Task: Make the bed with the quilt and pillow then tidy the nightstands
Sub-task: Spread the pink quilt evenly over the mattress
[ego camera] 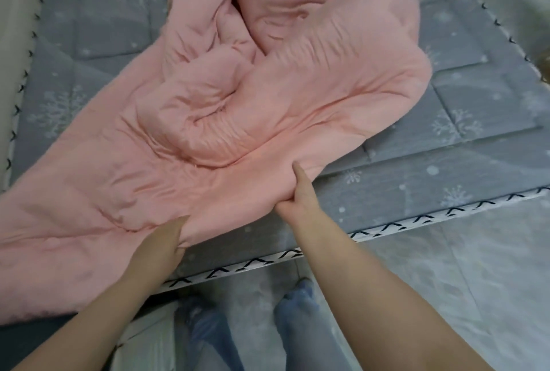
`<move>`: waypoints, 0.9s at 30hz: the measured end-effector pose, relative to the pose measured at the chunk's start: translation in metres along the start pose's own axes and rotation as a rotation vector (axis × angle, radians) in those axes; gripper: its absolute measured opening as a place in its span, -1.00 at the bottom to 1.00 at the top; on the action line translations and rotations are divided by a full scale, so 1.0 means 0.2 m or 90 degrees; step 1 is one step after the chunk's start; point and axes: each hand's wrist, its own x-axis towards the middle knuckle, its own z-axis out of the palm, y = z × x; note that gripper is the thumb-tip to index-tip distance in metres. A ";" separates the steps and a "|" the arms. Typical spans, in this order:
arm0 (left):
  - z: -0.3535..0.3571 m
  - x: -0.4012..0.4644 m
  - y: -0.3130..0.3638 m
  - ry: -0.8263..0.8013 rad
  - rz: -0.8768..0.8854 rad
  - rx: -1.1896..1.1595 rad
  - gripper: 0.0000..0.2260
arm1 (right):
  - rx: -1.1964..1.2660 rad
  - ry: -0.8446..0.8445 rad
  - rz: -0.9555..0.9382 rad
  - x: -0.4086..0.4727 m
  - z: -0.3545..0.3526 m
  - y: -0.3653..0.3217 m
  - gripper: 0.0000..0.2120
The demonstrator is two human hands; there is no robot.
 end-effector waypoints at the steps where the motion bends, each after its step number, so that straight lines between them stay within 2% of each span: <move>1: 0.01 -0.01 0.09 -0.056 0.038 0.068 -0.45 | -0.037 0.011 -0.006 -0.04 -0.02 -0.03 -0.52; 2: 0.03 -0.02 0.20 -0.081 0.099 0.133 -0.26 | -0.074 0.022 -0.015 -0.07 -0.05 -0.05 -0.52; 3: 0.04 -0.04 0.33 -0.077 0.153 0.129 -0.15 | -0.100 0.022 -0.019 -0.10 -0.06 -0.07 -0.53; 5: 0.09 -0.06 0.63 -0.041 0.238 0.113 -0.02 | -0.123 0.002 -0.008 -0.16 -0.10 -0.10 -0.57; 7: 0.14 -0.06 0.88 -0.011 0.261 0.136 0.04 | -0.102 -0.043 0.030 -0.23 -0.12 -0.10 -0.58; 9: 0.18 -0.04 1.03 0.025 0.223 0.169 -0.03 | -0.084 -0.068 0.050 -0.29 -0.15 -0.09 -0.58; 12: 0.19 -0.01 1.07 0.027 0.161 0.137 -0.38 | -0.029 -0.074 -0.005 -0.35 -0.18 -0.11 -0.61; 16: 0.11 -0.01 1.01 -0.029 0.271 0.170 -0.61 | 0.036 -0.052 -0.013 -0.40 -0.17 -0.17 -0.72; 20: -0.07 0.01 0.89 -0.029 0.388 0.107 -0.66 | 0.101 -0.033 -0.062 -0.39 -0.10 -0.33 -0.66; 23: -0.24 0.07 0.82 -0.007 0.417 0.102 -0.75 | 0.121 -0.040 -0.137 -0.38 -0.07 -0.50 -0.76; 27: -0.33 0.16 0.81 -0.008 0.410 0.104 -0.65 | 0.098 -0.010 -0.155 -0.46 -0.05 -0.65 -0.57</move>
